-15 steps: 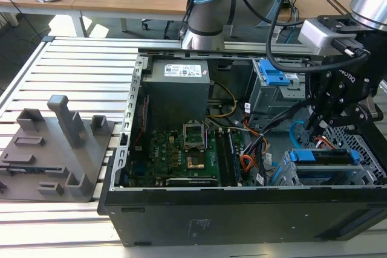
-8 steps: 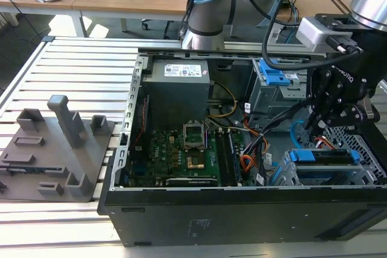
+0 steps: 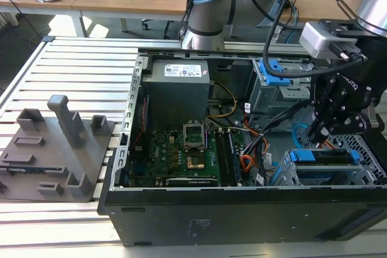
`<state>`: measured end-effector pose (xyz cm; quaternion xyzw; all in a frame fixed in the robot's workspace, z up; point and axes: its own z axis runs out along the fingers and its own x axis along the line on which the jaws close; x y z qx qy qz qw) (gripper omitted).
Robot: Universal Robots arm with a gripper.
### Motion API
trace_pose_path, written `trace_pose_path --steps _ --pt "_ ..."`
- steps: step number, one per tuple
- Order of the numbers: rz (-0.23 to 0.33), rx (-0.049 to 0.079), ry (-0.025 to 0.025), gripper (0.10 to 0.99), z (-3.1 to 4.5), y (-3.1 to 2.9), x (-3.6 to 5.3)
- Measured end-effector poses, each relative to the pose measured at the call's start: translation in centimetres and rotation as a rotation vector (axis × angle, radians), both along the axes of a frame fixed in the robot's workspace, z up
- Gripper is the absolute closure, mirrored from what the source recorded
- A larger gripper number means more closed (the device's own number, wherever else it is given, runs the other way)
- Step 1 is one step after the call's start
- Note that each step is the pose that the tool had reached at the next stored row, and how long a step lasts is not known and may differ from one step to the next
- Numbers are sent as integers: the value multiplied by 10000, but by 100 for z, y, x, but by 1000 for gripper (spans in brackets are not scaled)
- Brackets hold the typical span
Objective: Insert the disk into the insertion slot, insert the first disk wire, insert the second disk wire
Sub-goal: 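Insert the second disk wire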
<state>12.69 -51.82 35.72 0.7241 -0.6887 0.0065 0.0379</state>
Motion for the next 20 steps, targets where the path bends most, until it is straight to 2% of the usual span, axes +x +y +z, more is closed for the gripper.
trace_pose_path --steps 1,5,8,14,20 --pt "-38 0 0 922 -2 -25 0" --pt "-126 2 0 922 -23 -59 1" --pt "-213 1 2 922 -70 -72 10" --pt "-351 18 15 922 -130 -73 140" --pt "-437 34 23 922 -157 -76 218"
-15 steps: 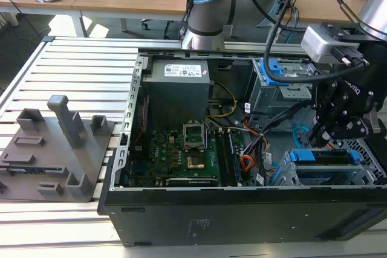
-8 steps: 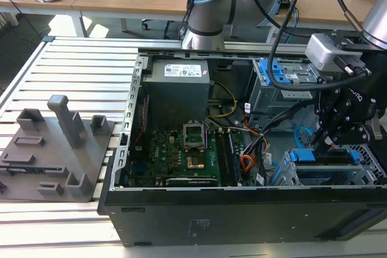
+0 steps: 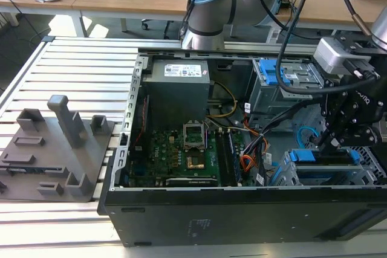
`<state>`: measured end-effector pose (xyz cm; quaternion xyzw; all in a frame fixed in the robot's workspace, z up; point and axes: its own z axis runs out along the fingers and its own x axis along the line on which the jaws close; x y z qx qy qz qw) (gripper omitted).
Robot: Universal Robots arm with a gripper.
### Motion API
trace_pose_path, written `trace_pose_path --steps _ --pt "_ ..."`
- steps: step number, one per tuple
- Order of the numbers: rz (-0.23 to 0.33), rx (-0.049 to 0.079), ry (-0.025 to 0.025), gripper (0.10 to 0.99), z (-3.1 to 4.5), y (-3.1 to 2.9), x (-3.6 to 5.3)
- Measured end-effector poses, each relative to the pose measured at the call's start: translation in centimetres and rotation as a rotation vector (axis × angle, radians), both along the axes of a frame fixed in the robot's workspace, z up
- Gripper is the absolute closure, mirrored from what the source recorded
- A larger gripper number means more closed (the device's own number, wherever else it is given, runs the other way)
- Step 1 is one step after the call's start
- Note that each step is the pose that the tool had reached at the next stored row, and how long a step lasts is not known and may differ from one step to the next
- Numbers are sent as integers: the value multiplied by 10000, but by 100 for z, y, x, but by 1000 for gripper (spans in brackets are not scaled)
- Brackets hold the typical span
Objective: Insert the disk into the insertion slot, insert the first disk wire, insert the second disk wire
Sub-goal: 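Insert the second disk wire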
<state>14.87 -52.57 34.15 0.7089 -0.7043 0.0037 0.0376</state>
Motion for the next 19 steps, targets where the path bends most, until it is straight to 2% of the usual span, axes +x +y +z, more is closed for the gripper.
trace_pose_path --steps 3,6,10,14,19 --pt "-6 2 0 922 3 -2 6" --pt "-4 4 0 922 63 -6 7" --pt "-6 10 5 922 49 -39 7" --pt "-6 86 25 922 17 -39 7" --pt "-7 99 25 922 2 -42 9"
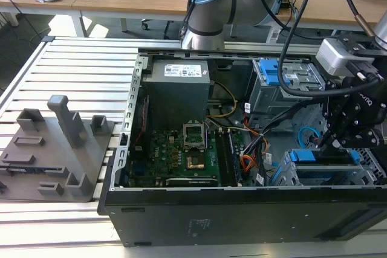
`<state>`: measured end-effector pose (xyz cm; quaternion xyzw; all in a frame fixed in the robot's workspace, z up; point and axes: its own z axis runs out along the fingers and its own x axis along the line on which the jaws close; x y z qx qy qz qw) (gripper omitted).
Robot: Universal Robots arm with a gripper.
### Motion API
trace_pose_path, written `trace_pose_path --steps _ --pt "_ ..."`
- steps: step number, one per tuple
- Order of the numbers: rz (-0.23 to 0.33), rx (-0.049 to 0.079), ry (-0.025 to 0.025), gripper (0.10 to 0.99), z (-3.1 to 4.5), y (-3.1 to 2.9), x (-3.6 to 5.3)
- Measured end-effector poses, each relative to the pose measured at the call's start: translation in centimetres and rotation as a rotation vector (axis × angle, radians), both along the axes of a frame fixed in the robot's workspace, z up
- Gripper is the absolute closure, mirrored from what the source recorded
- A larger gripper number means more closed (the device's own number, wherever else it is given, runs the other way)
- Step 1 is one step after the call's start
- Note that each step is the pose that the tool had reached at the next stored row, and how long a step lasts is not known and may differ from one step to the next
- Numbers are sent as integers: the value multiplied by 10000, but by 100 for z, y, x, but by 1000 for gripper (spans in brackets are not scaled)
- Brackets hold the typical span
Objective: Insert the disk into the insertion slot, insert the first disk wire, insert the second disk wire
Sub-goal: 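Insert the second disk wire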
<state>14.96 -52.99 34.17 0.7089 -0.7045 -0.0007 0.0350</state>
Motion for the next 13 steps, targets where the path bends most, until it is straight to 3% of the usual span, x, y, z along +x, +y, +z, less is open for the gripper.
trace_pose_path --steps 13 --pt "1 11 0 922 -61 -39 17"
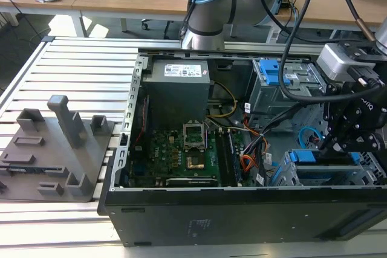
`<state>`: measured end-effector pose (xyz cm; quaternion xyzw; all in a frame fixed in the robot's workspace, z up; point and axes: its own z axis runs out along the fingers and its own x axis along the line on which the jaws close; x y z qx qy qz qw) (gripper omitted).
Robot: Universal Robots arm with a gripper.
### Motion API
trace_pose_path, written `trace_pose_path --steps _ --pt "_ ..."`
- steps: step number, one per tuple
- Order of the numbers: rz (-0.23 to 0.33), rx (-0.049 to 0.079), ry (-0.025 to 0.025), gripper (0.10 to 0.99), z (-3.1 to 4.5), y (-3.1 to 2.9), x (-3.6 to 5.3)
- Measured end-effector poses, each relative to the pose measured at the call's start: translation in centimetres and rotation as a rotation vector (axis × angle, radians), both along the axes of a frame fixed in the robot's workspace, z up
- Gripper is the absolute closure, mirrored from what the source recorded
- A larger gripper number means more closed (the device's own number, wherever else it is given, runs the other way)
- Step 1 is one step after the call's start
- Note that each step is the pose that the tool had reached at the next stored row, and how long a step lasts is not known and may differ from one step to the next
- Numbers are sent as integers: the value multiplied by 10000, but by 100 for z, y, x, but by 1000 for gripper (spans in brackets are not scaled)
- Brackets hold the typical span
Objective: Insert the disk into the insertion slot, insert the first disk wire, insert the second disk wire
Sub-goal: 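Insert the second disk wire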
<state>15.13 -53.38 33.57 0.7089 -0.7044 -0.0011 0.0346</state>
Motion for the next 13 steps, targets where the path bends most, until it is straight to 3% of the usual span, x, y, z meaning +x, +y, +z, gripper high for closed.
trace_pose_path --steps 4,5,6,8,10,11,13 --pt "0 11 1 914 -6 0 0" --pt "0 3 0 851 1 1 0" --pt "-1 13 0 851 23 1 0" --pt "-2 -9 0 851 147 2 -1" --pt "-1 -119 0 851 293 16 -1" --pt "-1 -186 0 933 363 22 -1" --pt "-1 -264 -1 980 441 29 -1"
